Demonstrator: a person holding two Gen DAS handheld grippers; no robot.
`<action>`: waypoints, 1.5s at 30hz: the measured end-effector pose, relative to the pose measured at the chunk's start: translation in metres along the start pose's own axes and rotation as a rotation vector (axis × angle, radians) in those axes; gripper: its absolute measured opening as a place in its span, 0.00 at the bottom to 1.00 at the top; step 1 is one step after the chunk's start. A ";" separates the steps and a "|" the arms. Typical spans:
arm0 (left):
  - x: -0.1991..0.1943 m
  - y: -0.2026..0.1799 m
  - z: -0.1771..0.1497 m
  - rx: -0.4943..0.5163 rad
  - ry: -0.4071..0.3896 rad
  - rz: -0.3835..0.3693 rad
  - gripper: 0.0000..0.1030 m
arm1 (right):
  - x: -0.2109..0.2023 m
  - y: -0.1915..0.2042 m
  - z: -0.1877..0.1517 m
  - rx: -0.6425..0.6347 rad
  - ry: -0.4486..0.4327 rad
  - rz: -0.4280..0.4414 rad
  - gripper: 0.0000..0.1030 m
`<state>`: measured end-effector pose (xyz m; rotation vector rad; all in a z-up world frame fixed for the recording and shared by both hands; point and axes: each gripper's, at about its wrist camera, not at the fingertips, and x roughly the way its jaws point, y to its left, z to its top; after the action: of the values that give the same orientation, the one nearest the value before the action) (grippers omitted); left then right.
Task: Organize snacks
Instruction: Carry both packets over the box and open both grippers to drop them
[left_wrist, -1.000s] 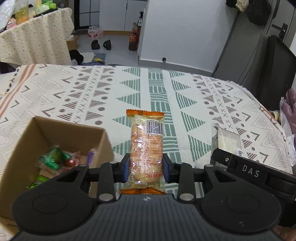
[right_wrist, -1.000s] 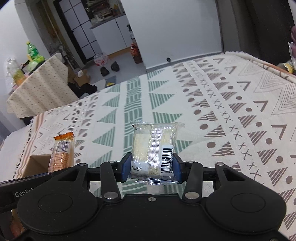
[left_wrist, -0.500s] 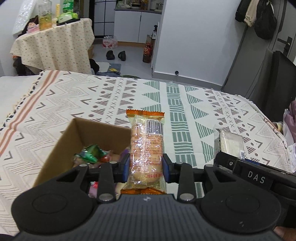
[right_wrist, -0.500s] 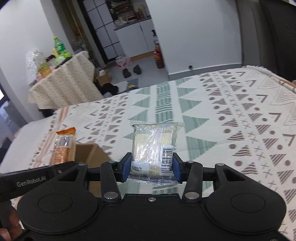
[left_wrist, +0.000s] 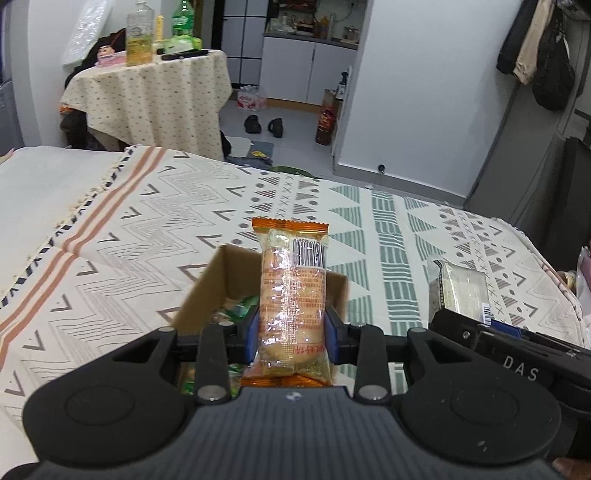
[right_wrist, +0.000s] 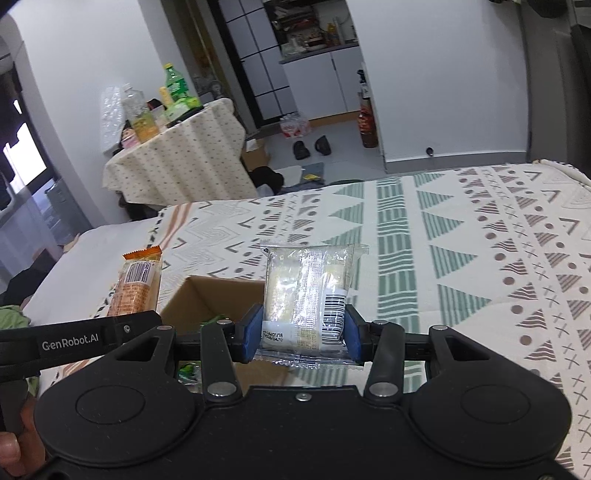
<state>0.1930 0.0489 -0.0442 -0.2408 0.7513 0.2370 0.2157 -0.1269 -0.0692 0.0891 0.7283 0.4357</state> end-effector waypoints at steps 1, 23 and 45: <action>-0.001 0.004 0.000 -0.005 -0.002 0.003 0.33 | 0.000 0.002 0.000 -0.003 0.000 0.005 0.43; 0.023 0.059 0.000 -0.077 0.053 -0.072 0.33 | 0.029 0.049 0.000 -0.048 0.023 0.059 0.43; 0.029 0.102 0.021 -0.154 0.072 -0.074 0.64 | 0.054 0.052 0.003 0.030 0.051 0.022 0.53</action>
<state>0.1966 0.1550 -0.0623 -0.4244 0.7951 0.2176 0.2349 -0.0568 -0.0884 0.1148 0.7844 0.4492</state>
